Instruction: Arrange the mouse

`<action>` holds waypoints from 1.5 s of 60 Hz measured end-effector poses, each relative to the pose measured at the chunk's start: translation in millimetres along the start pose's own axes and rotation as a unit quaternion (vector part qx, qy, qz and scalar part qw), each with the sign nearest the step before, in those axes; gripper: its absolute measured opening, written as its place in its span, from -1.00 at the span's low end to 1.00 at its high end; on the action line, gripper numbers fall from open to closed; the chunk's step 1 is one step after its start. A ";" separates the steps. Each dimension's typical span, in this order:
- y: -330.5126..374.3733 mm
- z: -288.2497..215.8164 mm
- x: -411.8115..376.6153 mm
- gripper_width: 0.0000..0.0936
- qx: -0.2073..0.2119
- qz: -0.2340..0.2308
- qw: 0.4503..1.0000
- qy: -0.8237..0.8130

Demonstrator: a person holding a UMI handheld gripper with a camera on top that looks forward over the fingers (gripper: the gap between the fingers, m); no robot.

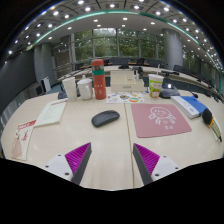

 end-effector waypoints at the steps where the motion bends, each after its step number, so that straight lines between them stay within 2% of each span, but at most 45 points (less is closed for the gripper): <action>1: -7.1 -2.7 -6.7 0.81 0.001 -0.001 1.000 0.001; 11: -71.4 -24.7 -55.5 0.81 -0.007 -0.002 1.000 0.011; 17: -103.9 -37.0 -64.7 0.81 -0.007 0.019 0.999 0.029; 36: -155.3 -72.9 -92.7 0.80 -0.015 0.027 0.999 0.030; 40: -161.7 -78.1 -97.7 0.72 -0.016 0.030 0.999 0.029; 47: -170.0 -83.9 -103.5 0.45 -0.013 0.038 0.999 0.025; 52: -173.8 -87.1 -108.5 -0.02 -0.008 0.037 0.999 0.030; 62: -172.4 -88.1 -109.2 -0.21 -0.002 0.047 0.997 0.053; 68: -168.5 -89.6 -112.6 -0.31 -0.012 0.025 0.998 0.051; 73: -146.7 -116.0 -106.9 -0.31 0.019 0.013 0.998 0.051; 81: -87.7 -199.6 -74.8 -0.31 0.093 -0.014 0.996 0.005; 86: -63.6 -244.4 -31.9 -0.31 0.131 -0.015 0.991 -0.016; 90: -58.6 -263.4 8.3 -0.31 0.142 -0.005 0.989 -0.025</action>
Point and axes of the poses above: the point between the fingertips, and its own axes, seen from behind it with the camera up: x to the right, z down, y backward, against the way the camera looks, the point moved 2 cm from there along y, backward, against the way the camera looks, and after that the axes turned 14 degrees about z, right-handed, at the moved point
